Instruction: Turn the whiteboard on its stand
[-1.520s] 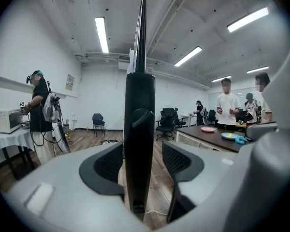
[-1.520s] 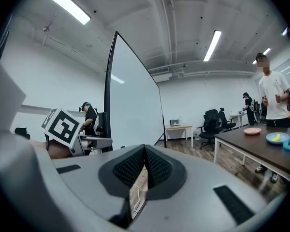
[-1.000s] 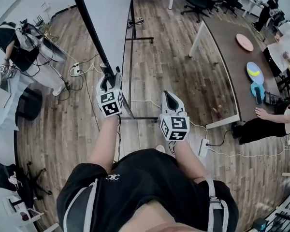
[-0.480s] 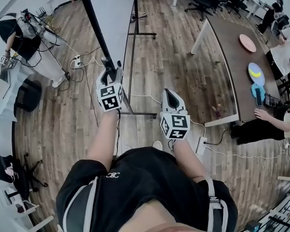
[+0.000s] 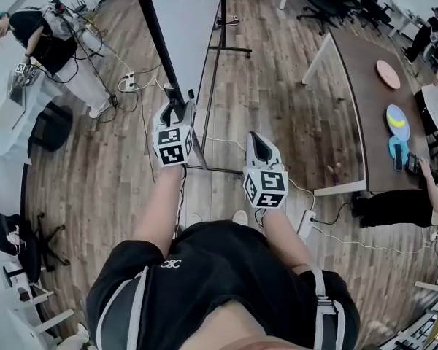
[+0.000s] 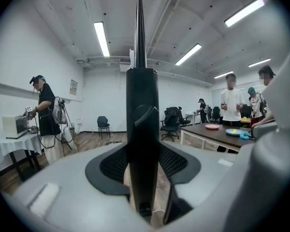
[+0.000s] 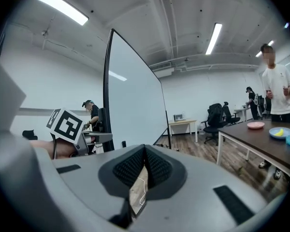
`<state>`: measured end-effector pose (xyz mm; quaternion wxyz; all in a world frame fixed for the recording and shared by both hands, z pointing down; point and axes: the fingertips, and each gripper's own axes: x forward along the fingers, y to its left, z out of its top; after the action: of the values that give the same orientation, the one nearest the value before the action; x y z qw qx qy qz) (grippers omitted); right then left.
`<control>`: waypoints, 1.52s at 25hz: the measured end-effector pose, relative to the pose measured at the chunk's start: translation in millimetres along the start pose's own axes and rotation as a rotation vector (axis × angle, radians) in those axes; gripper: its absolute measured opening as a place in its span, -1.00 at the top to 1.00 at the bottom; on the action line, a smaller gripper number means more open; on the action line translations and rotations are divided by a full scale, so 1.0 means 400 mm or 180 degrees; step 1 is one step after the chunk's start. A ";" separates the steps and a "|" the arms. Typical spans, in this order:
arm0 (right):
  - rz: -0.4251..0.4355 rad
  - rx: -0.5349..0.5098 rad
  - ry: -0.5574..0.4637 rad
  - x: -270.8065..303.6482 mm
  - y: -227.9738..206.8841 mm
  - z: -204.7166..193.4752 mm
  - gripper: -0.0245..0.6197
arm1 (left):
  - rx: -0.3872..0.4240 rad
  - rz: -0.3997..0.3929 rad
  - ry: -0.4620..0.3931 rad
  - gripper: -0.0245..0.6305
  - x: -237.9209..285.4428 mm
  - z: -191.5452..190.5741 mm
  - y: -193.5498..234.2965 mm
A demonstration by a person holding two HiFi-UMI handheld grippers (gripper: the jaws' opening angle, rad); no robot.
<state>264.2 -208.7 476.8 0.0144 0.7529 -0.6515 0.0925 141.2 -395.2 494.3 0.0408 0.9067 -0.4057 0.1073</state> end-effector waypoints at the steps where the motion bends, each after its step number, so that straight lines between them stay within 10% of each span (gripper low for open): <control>1: 0.0030 0.0000 0.0001 0.005 0.007 0.000 0.90 | -0.0001 0.0000 0.0006 0.32 -0.004 -0.001 0.005; 38: 0.0938 -0.0114 0.0187 0.130 0.286 -0.032 0.90 | -0.0087 -0.0041 -0.0031 0.33 -0.409 -0.098 0.325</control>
<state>157.2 -274.9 486.4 0.0331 0.6457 -0.7558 0.1040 -67.7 -356.7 493.7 0.0519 0.9092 -0.4016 0.0971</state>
